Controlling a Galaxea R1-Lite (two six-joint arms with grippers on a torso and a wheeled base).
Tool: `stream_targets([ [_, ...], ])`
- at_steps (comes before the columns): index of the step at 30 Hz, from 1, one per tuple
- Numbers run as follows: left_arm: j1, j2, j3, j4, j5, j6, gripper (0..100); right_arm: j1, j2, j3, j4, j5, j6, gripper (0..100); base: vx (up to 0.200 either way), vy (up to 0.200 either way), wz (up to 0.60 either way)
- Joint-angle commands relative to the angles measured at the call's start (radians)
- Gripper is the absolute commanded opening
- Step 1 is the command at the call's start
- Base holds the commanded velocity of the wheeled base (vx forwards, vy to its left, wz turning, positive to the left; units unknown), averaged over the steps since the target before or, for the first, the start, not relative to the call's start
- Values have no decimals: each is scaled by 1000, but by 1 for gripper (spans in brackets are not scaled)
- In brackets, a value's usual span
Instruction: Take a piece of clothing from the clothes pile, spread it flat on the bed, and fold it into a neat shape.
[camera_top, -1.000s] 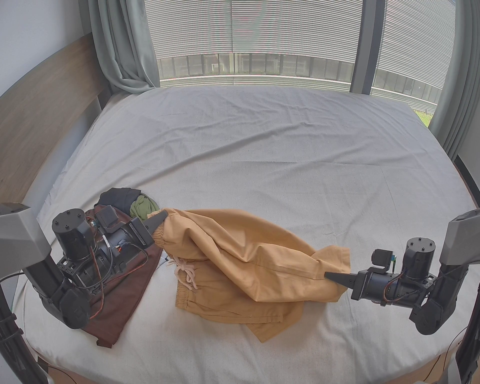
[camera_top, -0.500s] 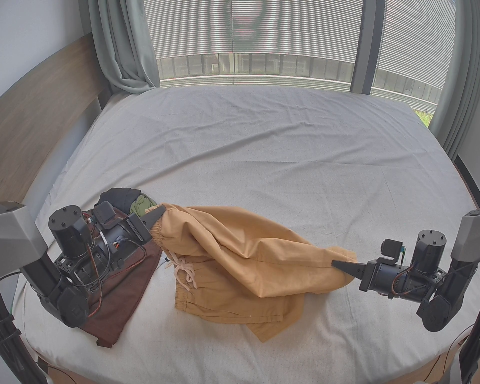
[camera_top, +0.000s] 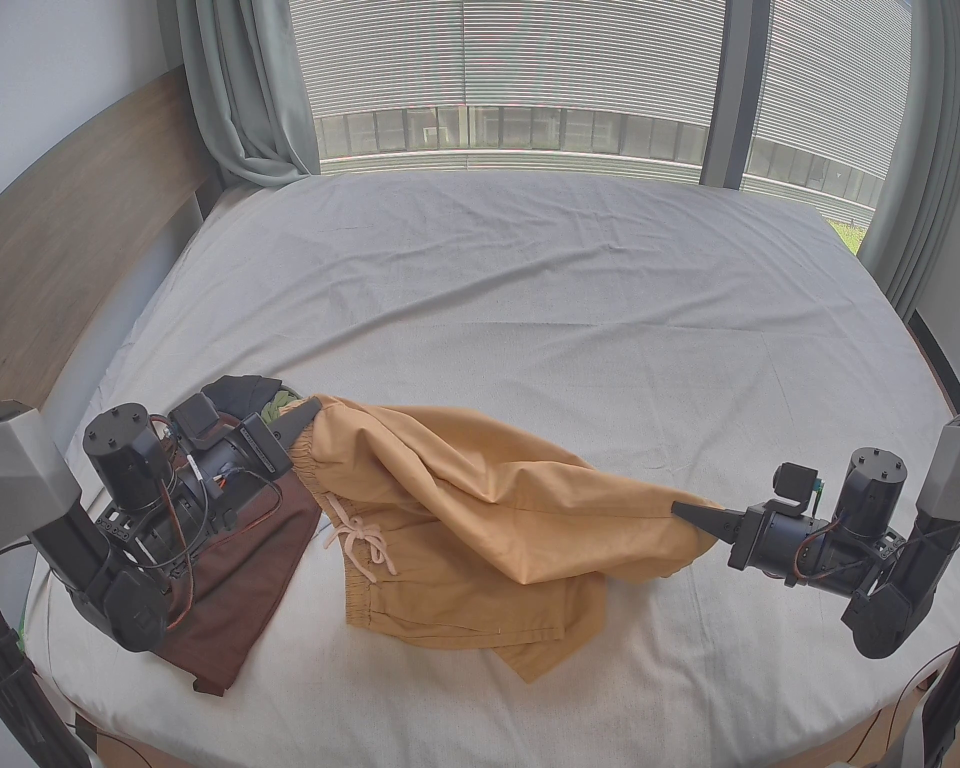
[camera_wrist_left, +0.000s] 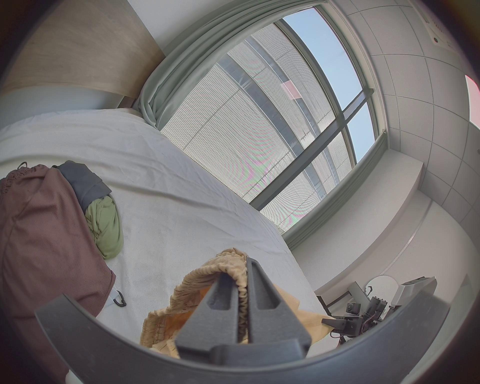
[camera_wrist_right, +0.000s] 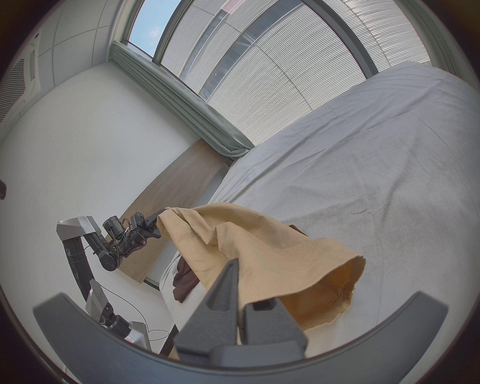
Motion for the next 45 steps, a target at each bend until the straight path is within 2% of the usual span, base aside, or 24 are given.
stream_targets([
  [1, 11, -11, -1, -1, -3, -1, 0, -4, -8, -12, -1, 1, 0, 0, 0, 0, 0],
  [5, 29, -13, 4, -1, -33, 2, 0, -21, -29, -30, -1, -1, 15, 0, 0, 0, 0],
  [10, 34, -20, 10, -1, -39, 2, 0, -37, -66, -50, 1, -2, 86, 0, 0, 0, 0],
  [29, 36, -20, 8, -1, -39, 4, 0, -95, -72, -92, -1, -10, 98, 0, 0, 0, 0],
  [45, 36, -17, 4, -1, -38, 4, 0, -146, -100, -136, -1, -12, 143, 0, 0, 0, 0],
])
